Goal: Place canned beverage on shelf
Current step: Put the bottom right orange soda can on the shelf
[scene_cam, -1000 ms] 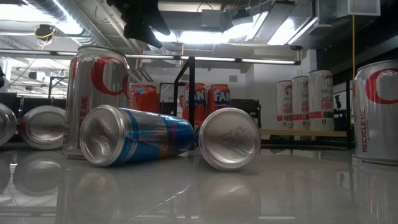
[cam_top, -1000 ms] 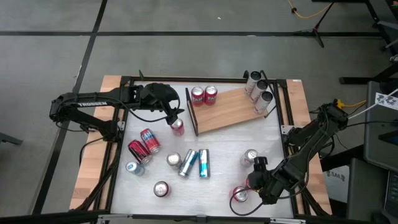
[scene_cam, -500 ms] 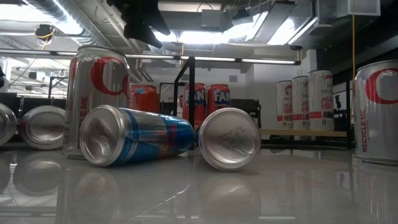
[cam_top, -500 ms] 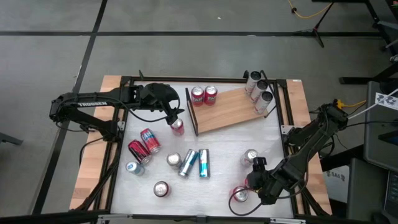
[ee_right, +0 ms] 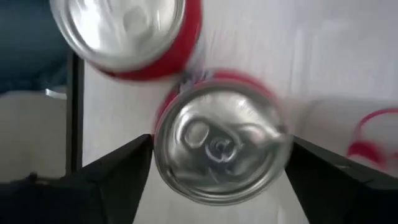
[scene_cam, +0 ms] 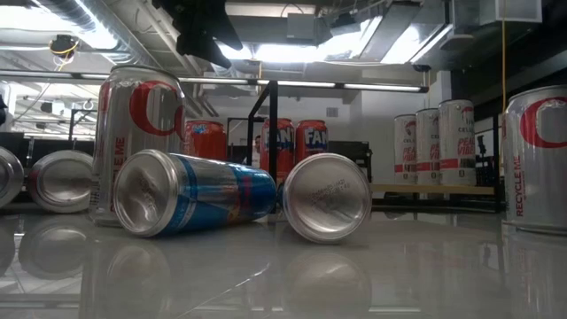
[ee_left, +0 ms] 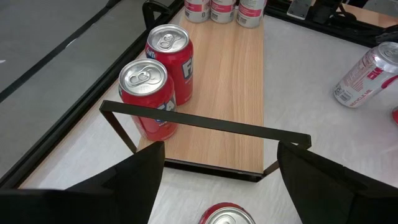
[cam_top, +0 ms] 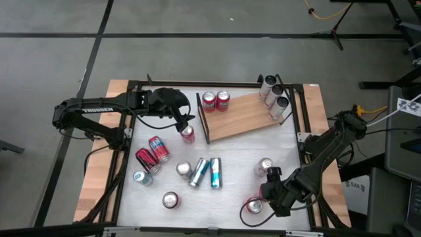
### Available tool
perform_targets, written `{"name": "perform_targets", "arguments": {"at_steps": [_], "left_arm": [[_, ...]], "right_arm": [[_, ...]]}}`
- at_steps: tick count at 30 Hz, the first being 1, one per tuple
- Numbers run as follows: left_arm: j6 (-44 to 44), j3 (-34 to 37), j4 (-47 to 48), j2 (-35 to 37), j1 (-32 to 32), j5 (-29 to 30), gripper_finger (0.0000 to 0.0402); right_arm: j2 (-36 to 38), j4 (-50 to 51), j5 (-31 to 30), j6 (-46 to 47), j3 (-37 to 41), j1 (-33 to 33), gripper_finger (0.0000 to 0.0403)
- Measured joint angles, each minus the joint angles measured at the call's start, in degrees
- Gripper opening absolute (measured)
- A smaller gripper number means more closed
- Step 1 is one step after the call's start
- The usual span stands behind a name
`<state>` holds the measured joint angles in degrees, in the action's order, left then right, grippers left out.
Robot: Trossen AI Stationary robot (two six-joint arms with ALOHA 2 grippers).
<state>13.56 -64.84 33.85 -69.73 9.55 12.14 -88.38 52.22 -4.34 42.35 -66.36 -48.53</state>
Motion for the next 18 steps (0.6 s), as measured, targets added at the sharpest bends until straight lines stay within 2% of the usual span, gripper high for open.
{"name": "perform_targets", "arguments": {"at_steps": [6, 18], "left_arm": [[0.0, 0.0, 0.0, 0.0, 0.0, 0.0, 0.0302], [0.0, 0.0, 0.0, 0.0, 0.0, 0.0, 0.0302]], "right_arm": [[0.2, -0.2, -0.6, -0.7, -0.2, -0.2, 0.0372], [0.2, -1.6, -1.1, -0.8, -0.2, -0.2, 0.0374]]}}
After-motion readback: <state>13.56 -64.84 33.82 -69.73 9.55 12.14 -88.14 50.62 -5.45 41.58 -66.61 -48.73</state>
